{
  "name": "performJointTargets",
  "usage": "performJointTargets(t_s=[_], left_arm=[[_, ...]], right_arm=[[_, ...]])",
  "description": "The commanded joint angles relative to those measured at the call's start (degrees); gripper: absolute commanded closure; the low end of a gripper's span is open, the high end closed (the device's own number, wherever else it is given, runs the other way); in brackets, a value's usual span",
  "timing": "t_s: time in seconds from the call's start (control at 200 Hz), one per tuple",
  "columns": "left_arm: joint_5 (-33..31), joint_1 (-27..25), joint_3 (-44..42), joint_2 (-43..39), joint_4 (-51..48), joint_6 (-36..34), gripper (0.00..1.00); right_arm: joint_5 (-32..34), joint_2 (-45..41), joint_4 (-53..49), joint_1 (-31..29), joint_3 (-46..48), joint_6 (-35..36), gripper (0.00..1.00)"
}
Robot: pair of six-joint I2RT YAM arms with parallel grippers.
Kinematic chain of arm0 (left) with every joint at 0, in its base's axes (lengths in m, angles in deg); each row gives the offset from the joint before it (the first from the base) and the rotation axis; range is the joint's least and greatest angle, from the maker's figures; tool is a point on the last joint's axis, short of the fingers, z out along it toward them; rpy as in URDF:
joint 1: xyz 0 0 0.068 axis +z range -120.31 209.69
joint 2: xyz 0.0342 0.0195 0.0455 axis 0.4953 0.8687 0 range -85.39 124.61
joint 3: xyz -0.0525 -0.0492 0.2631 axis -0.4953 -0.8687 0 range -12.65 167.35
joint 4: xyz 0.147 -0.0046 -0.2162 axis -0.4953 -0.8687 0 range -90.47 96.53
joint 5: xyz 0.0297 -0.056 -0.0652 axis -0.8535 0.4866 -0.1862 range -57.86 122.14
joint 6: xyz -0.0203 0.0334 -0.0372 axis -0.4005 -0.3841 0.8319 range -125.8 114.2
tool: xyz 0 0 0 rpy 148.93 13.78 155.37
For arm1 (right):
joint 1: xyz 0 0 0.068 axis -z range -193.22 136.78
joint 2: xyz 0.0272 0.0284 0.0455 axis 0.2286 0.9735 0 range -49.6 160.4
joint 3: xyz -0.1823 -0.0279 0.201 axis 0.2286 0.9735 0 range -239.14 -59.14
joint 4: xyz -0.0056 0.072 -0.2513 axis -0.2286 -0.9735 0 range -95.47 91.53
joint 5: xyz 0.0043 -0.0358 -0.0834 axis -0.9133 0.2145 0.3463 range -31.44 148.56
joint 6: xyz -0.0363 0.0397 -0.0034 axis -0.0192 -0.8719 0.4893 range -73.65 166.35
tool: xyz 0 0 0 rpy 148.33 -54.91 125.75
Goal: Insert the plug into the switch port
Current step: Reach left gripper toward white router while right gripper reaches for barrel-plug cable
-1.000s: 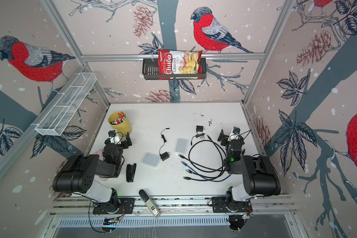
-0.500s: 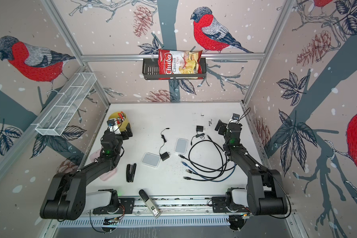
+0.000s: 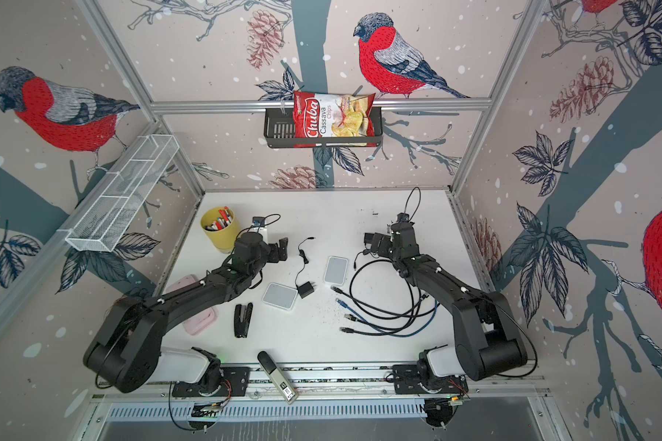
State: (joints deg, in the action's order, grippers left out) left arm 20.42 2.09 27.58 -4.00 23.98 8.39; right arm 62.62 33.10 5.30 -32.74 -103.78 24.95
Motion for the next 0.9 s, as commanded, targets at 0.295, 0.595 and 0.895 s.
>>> performJointTargets(t_s=[0.295, 0.595, 0.895], left_arm=[[5.57, -8.26, 13.81, 12.29, -14.32, 0.92, 0.04], [8.22, -8.62, 13.71, 14.12, -12.49, 3.12, 0.04], [9.06, -8.62, 8.92, 11.15, -5.99, 4.69, 0.04]], right_arm=[[-5.09, 7.24, -7.31, -5.7, -6.68, -2.03, 0.21], [-6.19, 13.37, -12.9, -9.17, -12.23, -1.7, 0.49], [-4.39, 19.15, -15.49, -11.13, -15.34, -2.32, 0.65]])
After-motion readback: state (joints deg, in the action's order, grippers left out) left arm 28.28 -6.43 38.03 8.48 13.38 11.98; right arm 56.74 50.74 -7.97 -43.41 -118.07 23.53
